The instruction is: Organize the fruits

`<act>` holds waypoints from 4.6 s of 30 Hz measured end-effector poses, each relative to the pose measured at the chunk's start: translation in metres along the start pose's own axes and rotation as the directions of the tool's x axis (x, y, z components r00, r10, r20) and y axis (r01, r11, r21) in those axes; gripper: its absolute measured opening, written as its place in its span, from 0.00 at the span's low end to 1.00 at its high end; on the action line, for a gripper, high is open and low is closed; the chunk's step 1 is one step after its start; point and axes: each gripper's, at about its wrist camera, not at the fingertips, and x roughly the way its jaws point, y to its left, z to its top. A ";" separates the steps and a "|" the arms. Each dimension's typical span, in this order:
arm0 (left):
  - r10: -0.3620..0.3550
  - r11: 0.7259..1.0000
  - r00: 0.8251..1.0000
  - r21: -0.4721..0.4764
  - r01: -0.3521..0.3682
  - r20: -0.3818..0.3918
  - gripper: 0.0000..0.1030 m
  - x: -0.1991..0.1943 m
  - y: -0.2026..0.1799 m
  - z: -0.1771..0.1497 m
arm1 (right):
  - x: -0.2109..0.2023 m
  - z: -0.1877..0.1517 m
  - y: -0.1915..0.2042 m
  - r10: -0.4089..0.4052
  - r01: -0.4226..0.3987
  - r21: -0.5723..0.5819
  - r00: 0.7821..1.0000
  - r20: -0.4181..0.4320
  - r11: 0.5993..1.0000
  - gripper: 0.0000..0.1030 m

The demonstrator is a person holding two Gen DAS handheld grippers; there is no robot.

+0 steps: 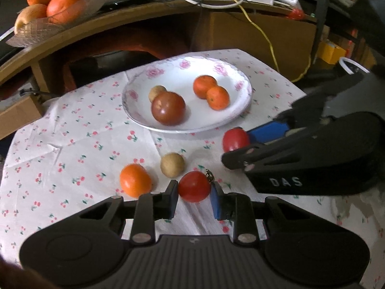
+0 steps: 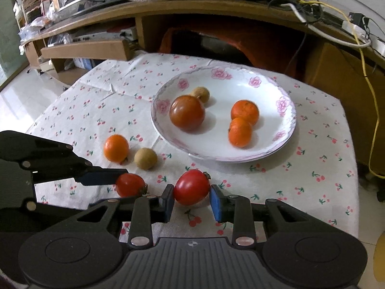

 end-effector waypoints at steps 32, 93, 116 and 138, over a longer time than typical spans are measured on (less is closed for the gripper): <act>0.034 0.998 0.998 -0.052 -0.031 0.048 0.33 -0.007 0.013 0.035 | -0.015 0.022 -0.032 -0.067 0.059 0.104 0.995 0.074 0.993 0.29; 0.152 0.988 0.981 -0.044 -0.148 0.117 0.47 0.026 0.022 0.080 | 0.013 0.047 -0.048 -0.151 0.133 0.138 0.980 0.129 0.981 0.41; 0.191 0.981 0.969 -0.054 -0.184 0.155 0.51 0.010 0.024 0.078 | -0.002 0.048 -0.039 -0.168 0.147 0.130 0.971 0.172 0.981 0.42; 0.200 0.979 0.967 -0.060 -0.193 0.155 0.51 0.003 0.029 0.072 | -0.003 0.048 -0.028 -0.159 0.140 0.117 0.973 0.169 0.983 0.42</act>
